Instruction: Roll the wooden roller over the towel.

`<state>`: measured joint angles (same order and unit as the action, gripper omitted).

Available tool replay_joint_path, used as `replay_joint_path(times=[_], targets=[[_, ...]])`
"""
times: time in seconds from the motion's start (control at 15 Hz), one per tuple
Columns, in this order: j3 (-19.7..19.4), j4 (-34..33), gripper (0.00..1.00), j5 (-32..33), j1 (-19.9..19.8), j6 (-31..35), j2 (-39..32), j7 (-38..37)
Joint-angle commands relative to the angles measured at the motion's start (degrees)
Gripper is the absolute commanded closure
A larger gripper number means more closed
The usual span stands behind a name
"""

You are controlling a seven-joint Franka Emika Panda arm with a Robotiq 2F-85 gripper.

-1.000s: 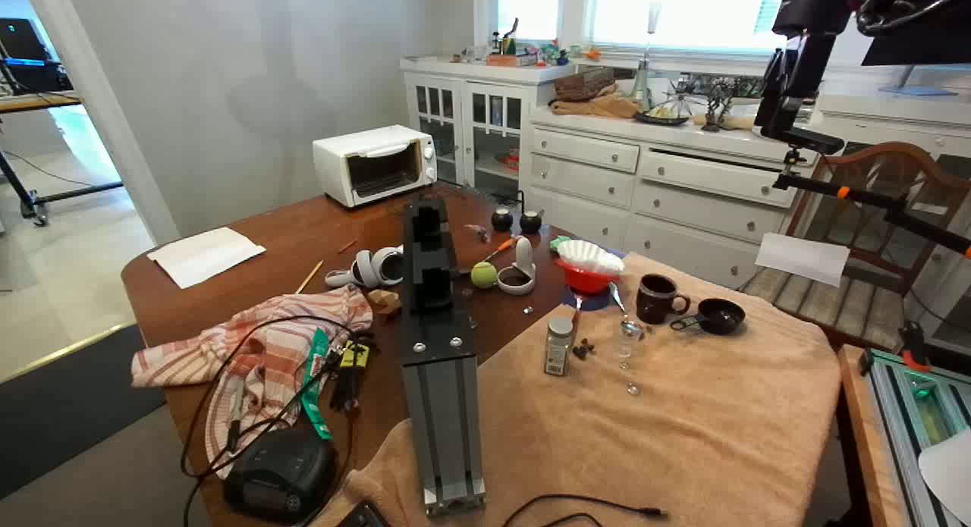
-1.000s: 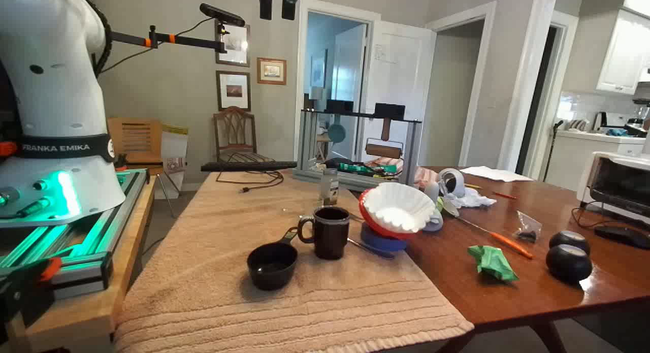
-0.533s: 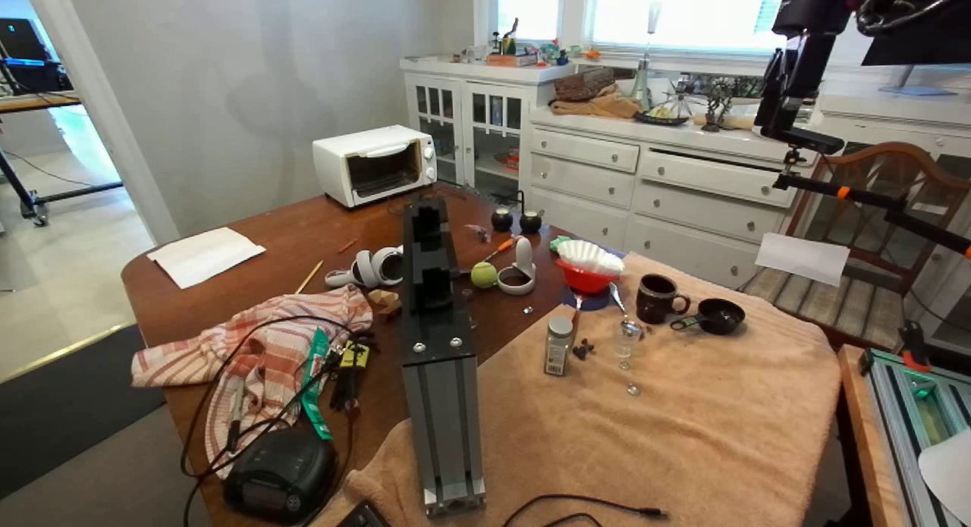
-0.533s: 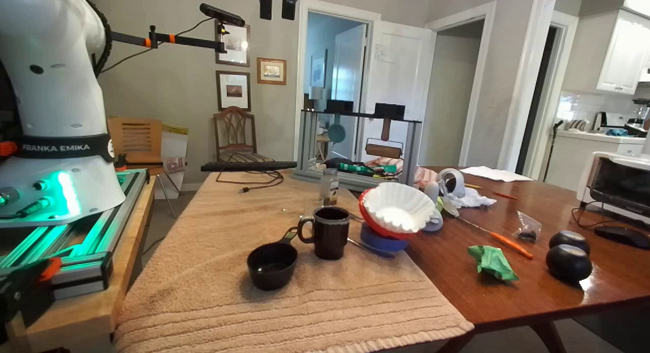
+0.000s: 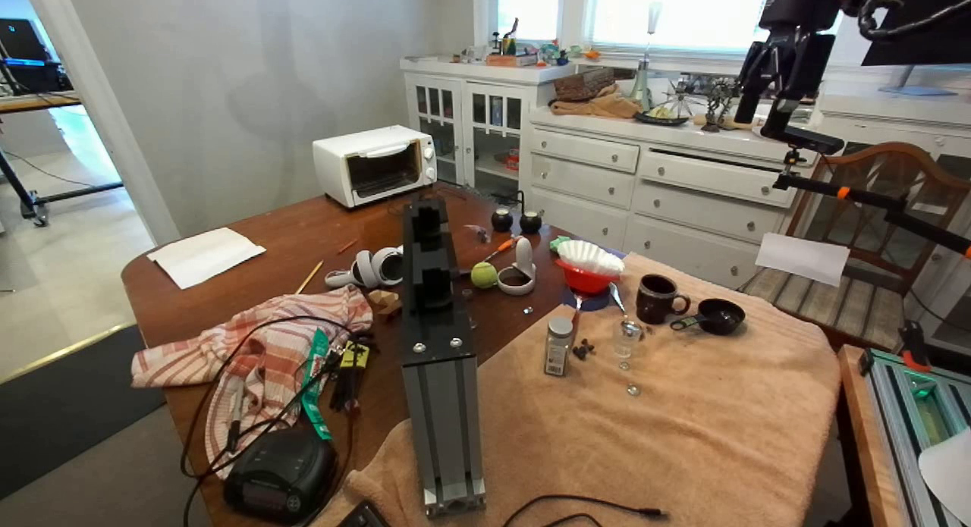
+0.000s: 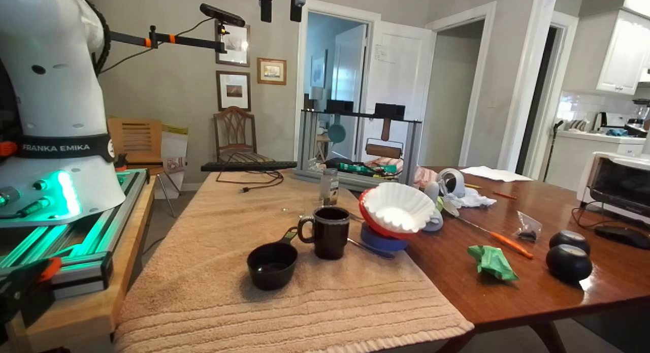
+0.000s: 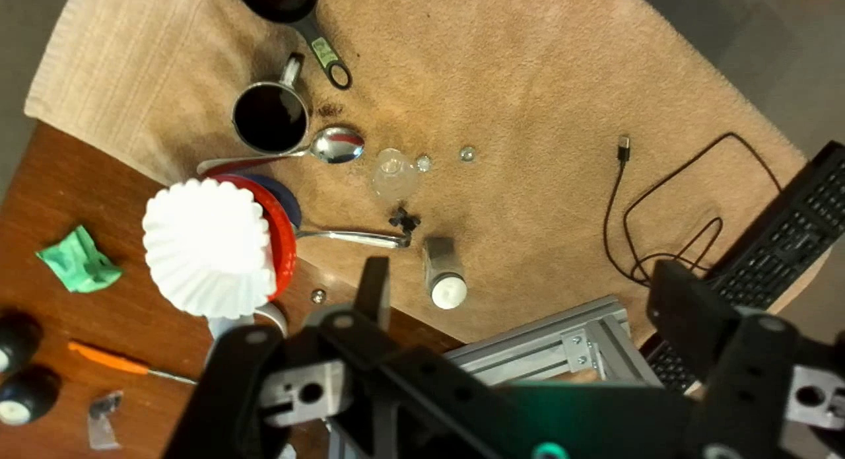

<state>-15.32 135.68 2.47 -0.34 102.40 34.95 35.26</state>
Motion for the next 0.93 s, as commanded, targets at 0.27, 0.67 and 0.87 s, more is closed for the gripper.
replay_joint_path(times=[0.27,0.67,0.87], targets=[[6.66,-0.75,0.0,4.52,5.3,7.67,-2.61,9.53],[6.91,-0.57,0.0,3.12,5.28,7.46,-1.83,11.44],[6.85,-0.62,0.0,3.11,5.27,7.46,-1.83,11.73]])
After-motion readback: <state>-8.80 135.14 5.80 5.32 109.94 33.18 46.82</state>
